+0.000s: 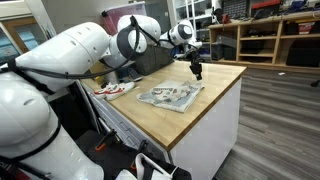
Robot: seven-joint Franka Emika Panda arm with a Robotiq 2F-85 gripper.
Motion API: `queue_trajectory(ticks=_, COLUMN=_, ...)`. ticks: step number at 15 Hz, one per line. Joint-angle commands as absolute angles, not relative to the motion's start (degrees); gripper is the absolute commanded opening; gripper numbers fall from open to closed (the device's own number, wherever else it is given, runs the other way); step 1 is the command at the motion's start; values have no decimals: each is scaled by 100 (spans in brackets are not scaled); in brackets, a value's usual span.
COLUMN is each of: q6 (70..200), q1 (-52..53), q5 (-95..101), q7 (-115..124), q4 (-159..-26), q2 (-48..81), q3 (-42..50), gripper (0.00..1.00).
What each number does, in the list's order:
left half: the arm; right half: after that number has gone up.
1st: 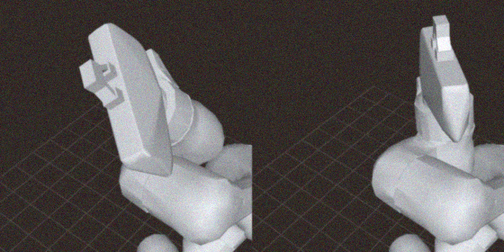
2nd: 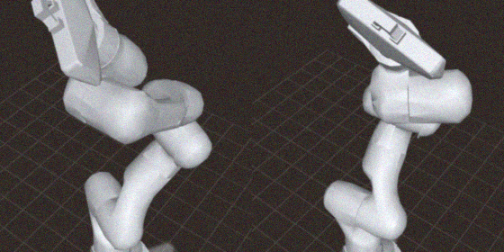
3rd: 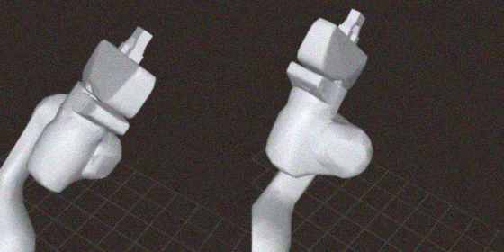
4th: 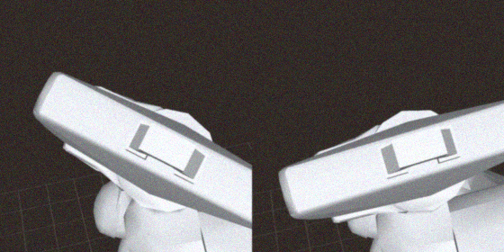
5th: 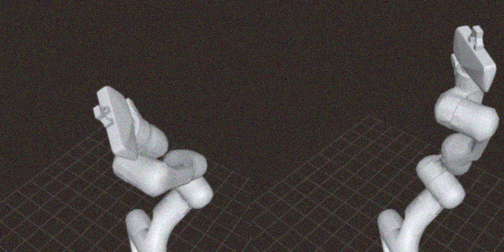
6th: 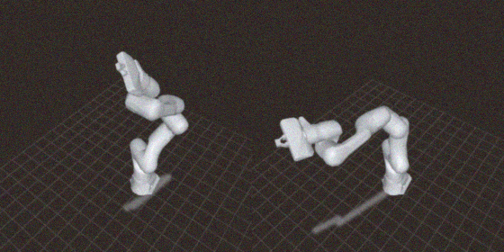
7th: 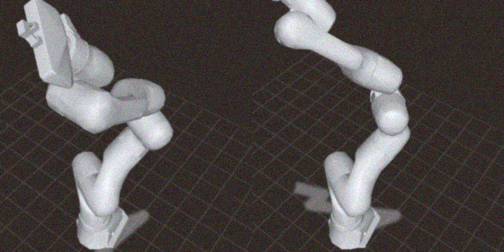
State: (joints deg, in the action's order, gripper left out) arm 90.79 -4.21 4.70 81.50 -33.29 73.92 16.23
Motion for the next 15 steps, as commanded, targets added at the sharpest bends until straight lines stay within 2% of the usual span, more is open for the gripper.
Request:
queue_trajectory(ticks=1, q6=9326, q1=-428, q5=472, q7=8267, q4=-3080, q2=7459, q3=1648, gripper=57)
queue_trajectory(ticks=5, q6=9394, q1=-443, q5=343, q7=7894, q4=-3086, q2=7309, q3=1455, gripper=88)
queue_trajectory(ticks=7, q6=9330, q1=-433, q5=250, q7=7616, q4=-3054, q2=7265, q3=1281, gripper=99)
queue_trajectory(ticks=15, q6=9009, q1=-267, q5=-29, q7=6113, q4=-3129, q2=7176, q3=338, gripper=100)
